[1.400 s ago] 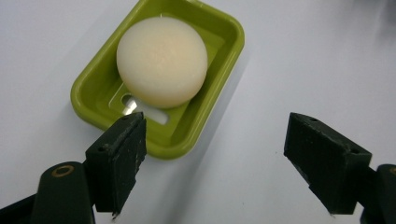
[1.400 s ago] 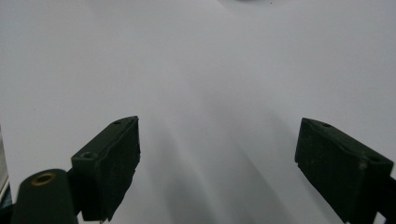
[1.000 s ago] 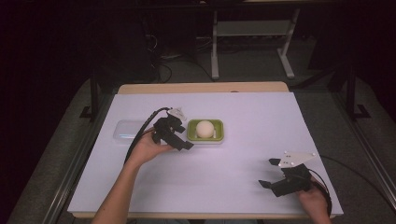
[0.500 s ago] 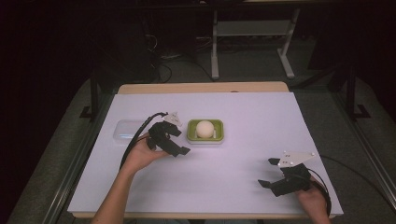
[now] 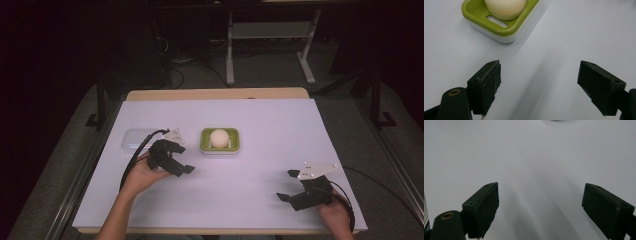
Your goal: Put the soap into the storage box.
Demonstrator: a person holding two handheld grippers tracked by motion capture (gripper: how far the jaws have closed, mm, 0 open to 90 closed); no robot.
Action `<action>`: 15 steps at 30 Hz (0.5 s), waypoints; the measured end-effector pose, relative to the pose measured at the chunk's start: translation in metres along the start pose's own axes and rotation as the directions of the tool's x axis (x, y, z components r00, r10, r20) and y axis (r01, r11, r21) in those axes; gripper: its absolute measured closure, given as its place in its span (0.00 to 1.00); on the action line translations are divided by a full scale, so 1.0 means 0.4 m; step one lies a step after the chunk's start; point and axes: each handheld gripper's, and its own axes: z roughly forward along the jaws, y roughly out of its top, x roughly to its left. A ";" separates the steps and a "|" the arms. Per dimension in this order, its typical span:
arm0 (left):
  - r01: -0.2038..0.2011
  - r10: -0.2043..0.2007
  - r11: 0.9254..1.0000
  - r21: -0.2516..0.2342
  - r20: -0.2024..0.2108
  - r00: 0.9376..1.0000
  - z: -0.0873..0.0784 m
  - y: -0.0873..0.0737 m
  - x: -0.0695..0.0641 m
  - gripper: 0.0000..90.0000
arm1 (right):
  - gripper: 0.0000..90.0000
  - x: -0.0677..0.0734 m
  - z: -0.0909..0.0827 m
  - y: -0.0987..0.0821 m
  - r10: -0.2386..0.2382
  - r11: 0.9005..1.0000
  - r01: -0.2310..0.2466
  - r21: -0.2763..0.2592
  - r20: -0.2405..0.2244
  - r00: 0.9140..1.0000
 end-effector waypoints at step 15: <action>0.014 -0.014 1.000 -0.027 -0.011 1.000 -0.020 -0.046 -0.027 0.21 | 0.15 0.006 0.002 0.001 -0.006 1.000 0.006 0.001 -0.004 1.000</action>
